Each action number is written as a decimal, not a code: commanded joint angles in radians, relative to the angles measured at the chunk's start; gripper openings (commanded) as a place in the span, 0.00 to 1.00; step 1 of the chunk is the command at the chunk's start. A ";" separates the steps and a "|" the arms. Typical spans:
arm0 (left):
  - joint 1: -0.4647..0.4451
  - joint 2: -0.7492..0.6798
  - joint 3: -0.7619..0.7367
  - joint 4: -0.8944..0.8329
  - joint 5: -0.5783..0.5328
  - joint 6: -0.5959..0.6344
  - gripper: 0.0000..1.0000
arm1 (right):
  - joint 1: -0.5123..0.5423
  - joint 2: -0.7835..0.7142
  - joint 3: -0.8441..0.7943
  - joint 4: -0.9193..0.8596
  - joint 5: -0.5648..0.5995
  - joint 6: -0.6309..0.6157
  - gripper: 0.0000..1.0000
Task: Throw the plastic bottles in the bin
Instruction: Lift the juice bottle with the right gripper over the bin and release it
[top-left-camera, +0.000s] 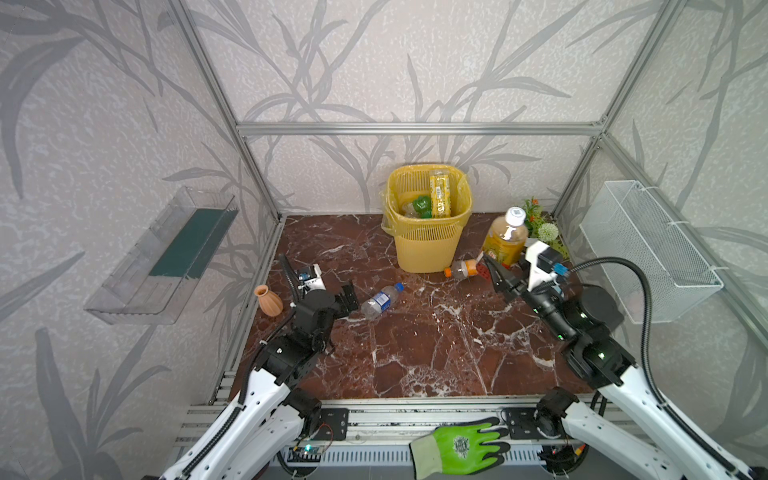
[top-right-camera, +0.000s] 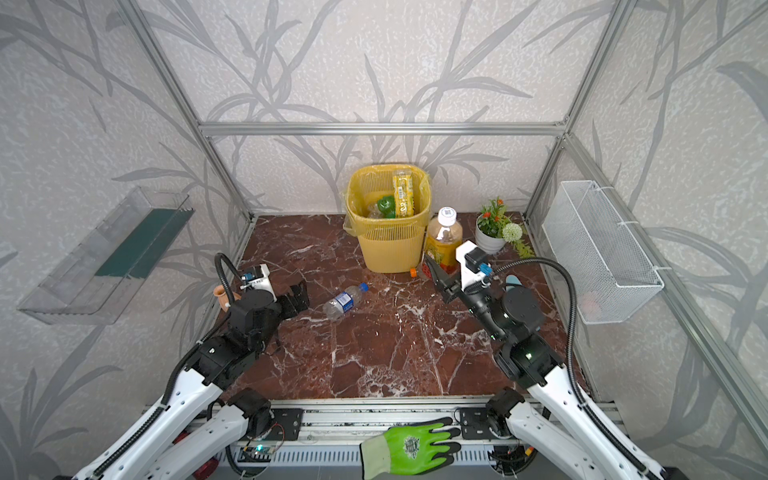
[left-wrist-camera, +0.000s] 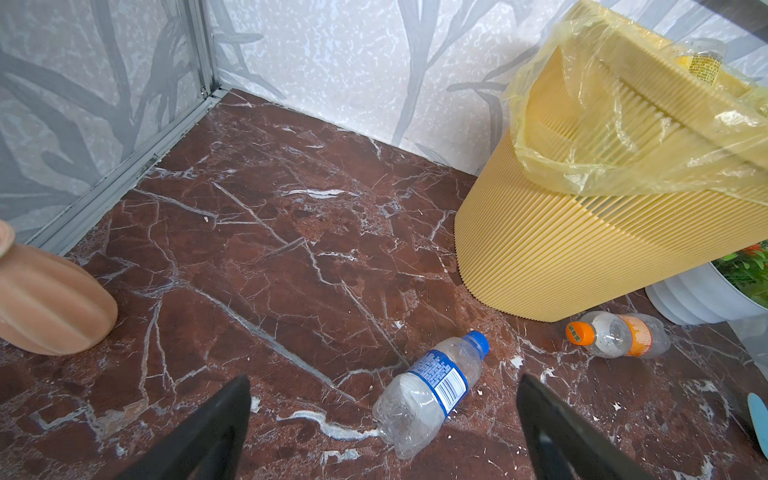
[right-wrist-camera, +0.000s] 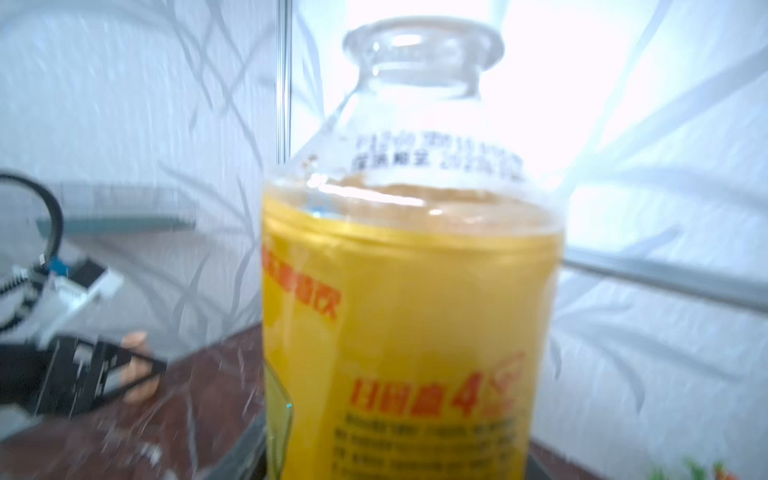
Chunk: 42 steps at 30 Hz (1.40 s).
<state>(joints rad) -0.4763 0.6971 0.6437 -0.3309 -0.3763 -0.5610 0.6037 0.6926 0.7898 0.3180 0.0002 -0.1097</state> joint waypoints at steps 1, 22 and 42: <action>0.005 0.017 0.009 0.017 -0.012 -0.009 0.99 | 0.005 0.043 0.073 0.286 0.027 -0.069 0.60; 0.006 0.014 0.037 -0.021 0.004 0.003 0.99 | -0.059 0.919 0.852 -0.133 0.106 -0.048 0.99; 0.006 0.028 0.000 0.002 0.023 -0.023 0.99 | -0.364 0.588 0.256 -0.365 0.130 0.402 0.99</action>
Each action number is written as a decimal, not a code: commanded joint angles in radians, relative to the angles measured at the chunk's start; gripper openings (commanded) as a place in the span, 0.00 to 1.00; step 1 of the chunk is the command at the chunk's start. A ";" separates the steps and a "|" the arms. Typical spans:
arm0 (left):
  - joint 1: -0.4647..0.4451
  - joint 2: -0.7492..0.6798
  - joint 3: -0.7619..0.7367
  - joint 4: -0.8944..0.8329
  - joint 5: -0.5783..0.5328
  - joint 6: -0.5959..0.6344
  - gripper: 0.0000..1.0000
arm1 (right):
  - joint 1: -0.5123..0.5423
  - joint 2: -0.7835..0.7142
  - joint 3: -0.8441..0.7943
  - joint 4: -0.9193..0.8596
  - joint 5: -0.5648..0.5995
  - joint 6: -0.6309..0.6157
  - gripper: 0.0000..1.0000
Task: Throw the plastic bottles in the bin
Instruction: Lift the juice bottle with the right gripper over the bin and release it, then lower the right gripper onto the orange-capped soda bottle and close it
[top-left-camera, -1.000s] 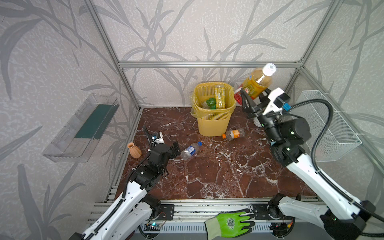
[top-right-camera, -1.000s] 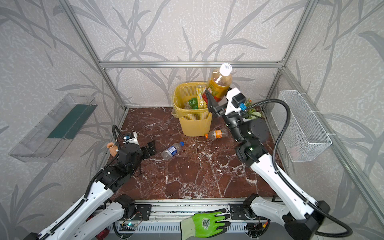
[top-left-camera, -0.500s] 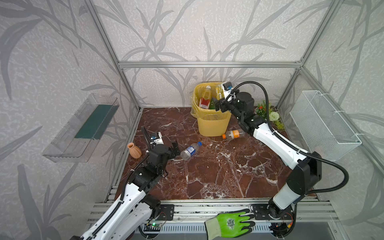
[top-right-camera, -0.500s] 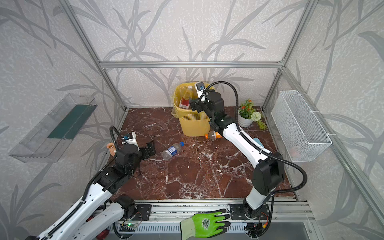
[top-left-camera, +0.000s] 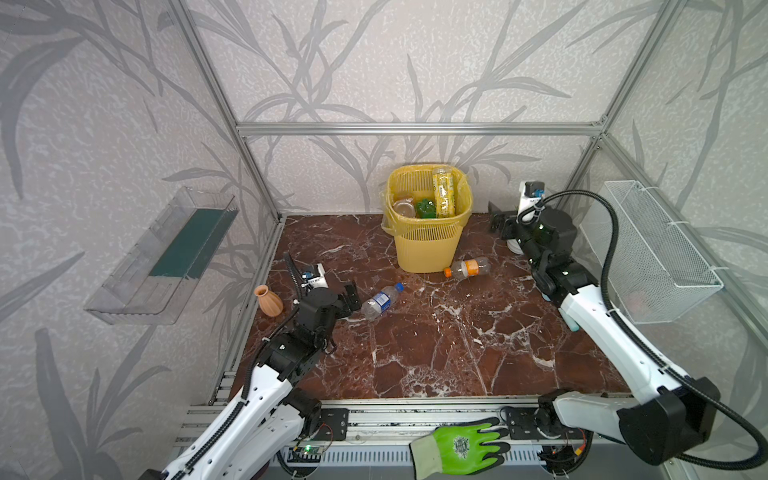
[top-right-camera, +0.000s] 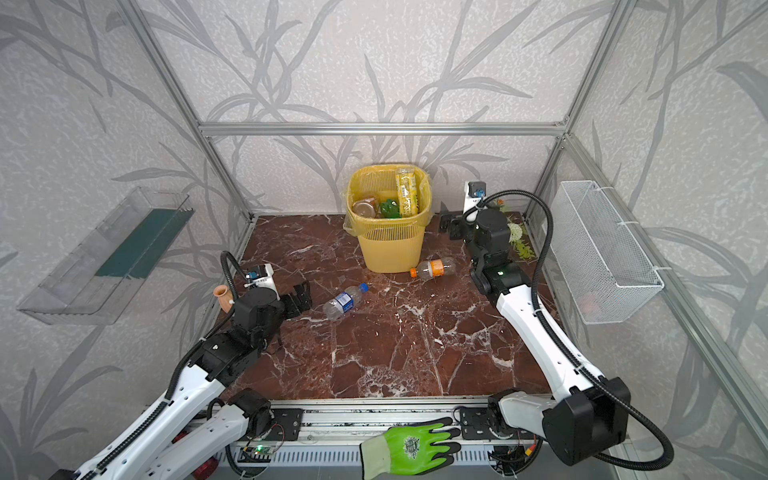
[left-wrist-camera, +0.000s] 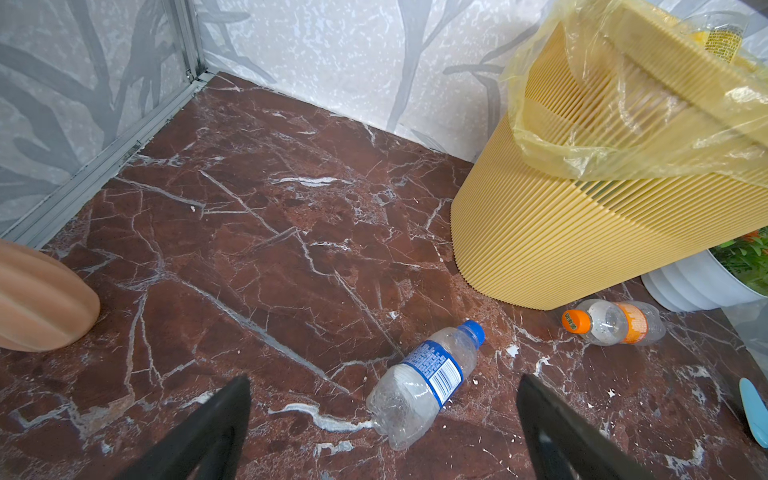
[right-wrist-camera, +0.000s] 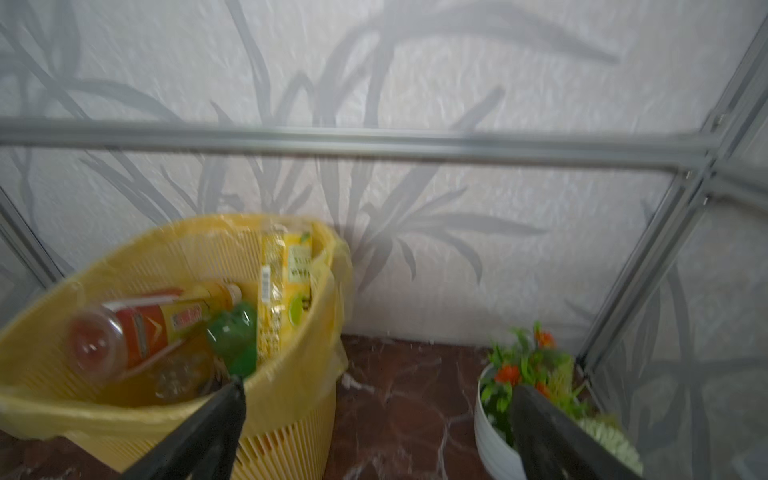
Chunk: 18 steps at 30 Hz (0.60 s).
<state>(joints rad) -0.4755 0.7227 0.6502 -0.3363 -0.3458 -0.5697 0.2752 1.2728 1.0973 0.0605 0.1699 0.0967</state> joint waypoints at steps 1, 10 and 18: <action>0.005 0.006 -0.007 0.007 -0.007 -0.015 0.99 | -0.048 0.020 -0.080 -0.116 -0.044 0.228 1.00; 0.006 0.021 -0.003 -0.002 -0.005 0.004 0.99 | -0.079 0.205 -0.152 -0.108 -0.144 0.498 0.98; 0.005 0.061 0.011 -0.051 0.039 0.089 0.99 | -0.077 0.368 -0.090 -0.115 -0.204 0.676 0.99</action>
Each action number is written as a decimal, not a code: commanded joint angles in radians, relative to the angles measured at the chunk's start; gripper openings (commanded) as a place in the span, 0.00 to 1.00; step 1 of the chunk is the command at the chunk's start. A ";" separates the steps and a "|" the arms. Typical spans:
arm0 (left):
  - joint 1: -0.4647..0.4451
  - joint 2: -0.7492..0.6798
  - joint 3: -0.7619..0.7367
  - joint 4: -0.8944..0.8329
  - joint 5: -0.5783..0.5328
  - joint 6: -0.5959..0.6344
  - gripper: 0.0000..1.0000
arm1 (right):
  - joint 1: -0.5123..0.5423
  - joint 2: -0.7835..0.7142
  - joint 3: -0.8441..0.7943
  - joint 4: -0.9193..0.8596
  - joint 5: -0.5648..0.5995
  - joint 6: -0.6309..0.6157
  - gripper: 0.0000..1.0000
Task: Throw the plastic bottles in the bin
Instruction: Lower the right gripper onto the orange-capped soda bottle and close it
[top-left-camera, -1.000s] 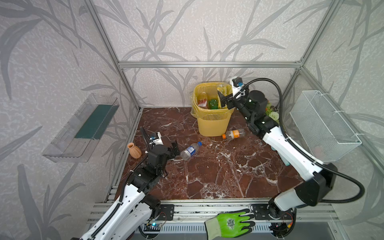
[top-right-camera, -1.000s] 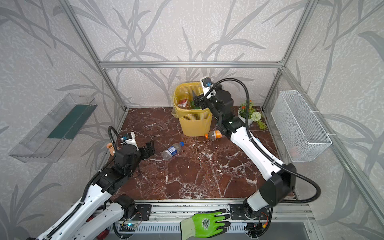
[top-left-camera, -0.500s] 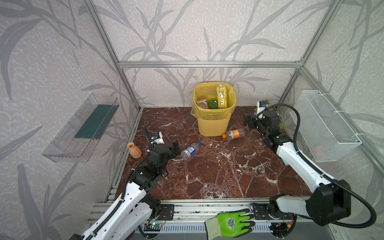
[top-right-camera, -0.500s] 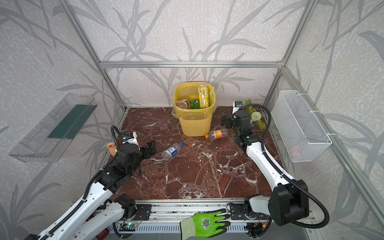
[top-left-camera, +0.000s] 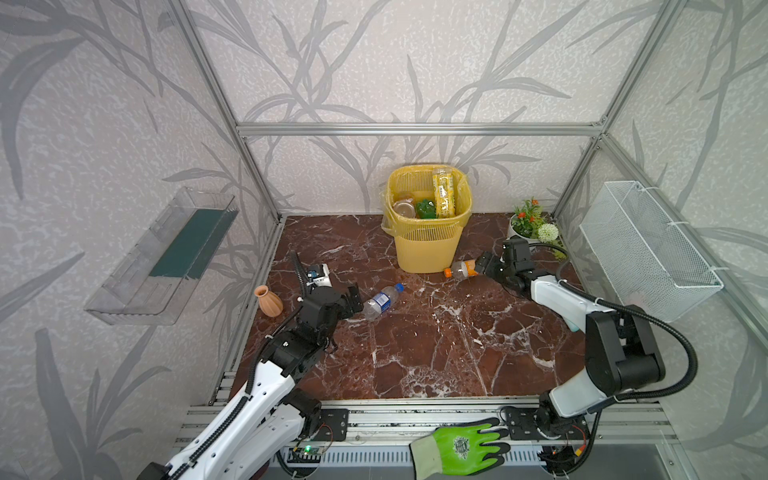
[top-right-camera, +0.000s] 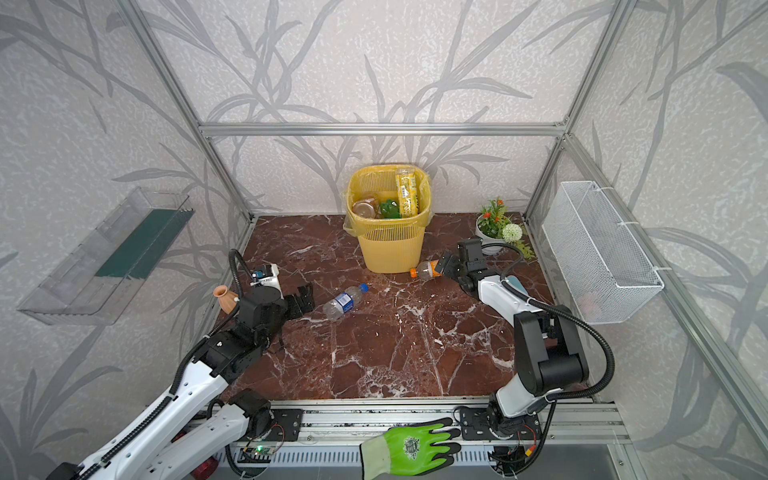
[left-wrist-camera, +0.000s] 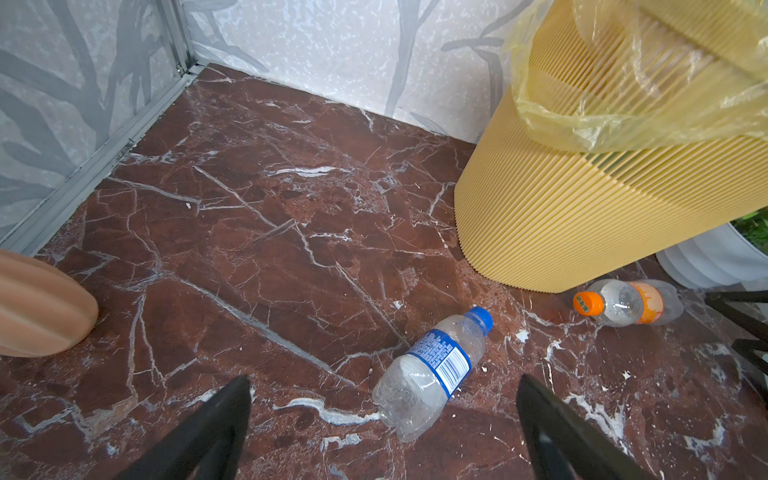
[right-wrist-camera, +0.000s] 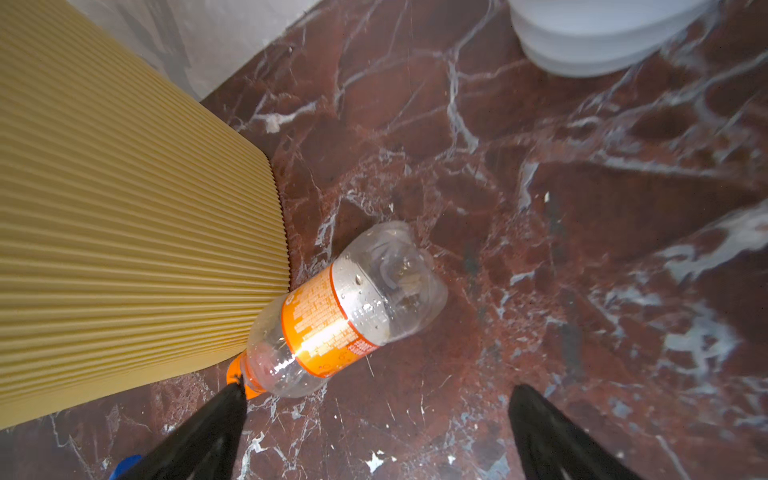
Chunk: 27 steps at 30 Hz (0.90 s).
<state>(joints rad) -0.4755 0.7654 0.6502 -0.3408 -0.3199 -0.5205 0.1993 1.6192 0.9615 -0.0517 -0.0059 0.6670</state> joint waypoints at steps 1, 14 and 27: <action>0.004 0.028 0.017 -0.059 0.012 0.043 0.99 | -0.001 0.034 0.050 -0.009 -0.022 0.128 0.99; -0.002 0.146 0.073 -0.091 0.042 0.121 0.99 | 0.019 0.161 0.104 -0.018 0.010 0.279 0.99; -0.016 0.163 0.105 -0.068 0.047 0.148 0.99 | 0.034 0.279 0.206 -0.155 -0.010 0.283 0.99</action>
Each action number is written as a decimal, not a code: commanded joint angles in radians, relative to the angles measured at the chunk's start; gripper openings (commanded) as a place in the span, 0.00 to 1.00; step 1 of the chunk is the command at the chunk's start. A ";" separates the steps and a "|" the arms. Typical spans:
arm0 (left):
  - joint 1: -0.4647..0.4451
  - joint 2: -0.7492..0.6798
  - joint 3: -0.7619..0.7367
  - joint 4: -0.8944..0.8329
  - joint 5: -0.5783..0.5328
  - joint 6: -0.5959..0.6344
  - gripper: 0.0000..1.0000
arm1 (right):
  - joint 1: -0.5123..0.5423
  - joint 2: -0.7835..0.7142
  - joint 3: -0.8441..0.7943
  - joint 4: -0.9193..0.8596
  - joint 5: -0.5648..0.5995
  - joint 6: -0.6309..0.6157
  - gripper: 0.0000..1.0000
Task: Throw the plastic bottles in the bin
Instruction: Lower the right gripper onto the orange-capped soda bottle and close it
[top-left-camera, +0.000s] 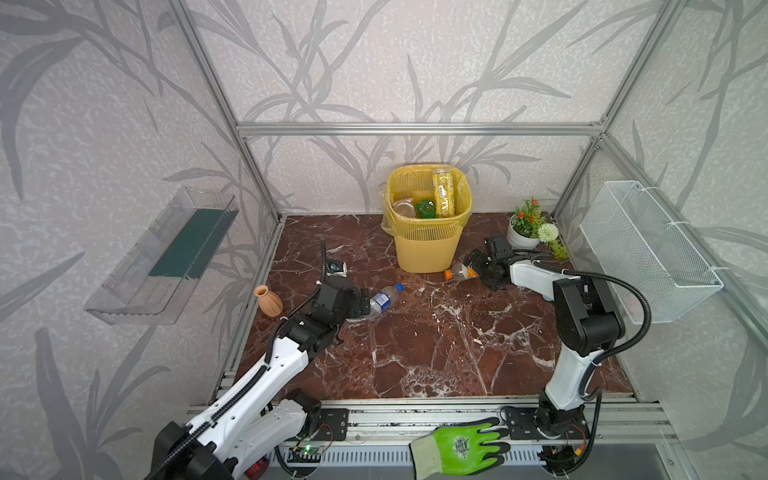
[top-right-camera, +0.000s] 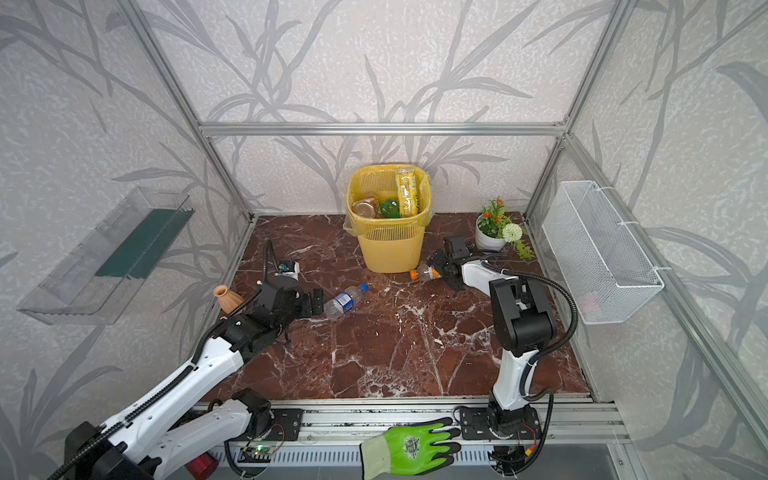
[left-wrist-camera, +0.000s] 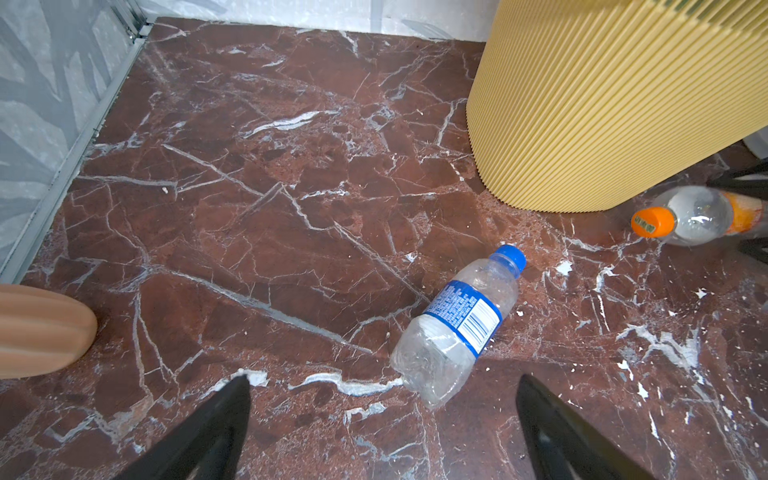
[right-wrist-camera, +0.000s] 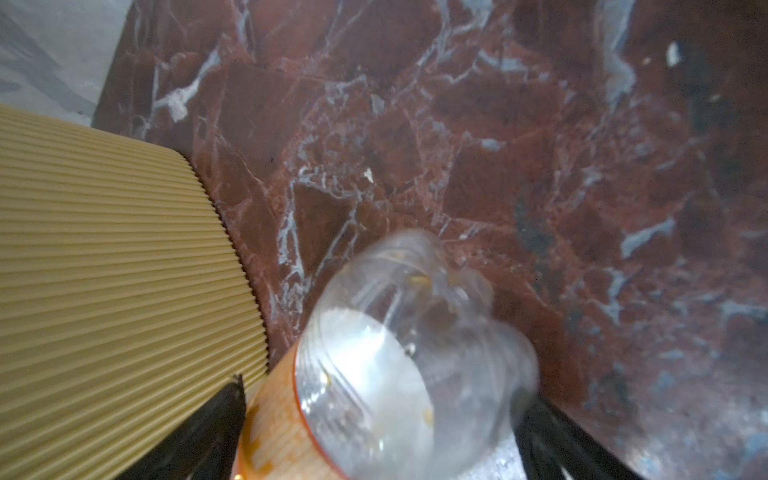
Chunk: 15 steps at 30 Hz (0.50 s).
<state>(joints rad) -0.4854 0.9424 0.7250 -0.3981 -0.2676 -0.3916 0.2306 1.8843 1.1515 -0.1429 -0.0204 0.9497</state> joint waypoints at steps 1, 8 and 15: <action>-0.005 -0.014 0.027 -0.012 -0.007 0.019 0.99 | 0.002 0.018 0.019 -0.070 0.006 -0.009 0.99; -0.008 -0.034 0.011 -0.031 -0.023 0.018 0.99 | -0.001 0.039 0.034 -0.134 0.023 -0.120 0.96; -0.008 -0.075 -0.007 -0.039 -0.046 0.026 0.99 | -0.005 0.015 -0.003 -0.141 0.018 -0.229 0.83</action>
<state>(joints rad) -0.4896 0.8825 0.7284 -0.4133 -0.2867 -0.3771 0.2298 1.9018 1.1717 -0.2298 -0.0090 0.7864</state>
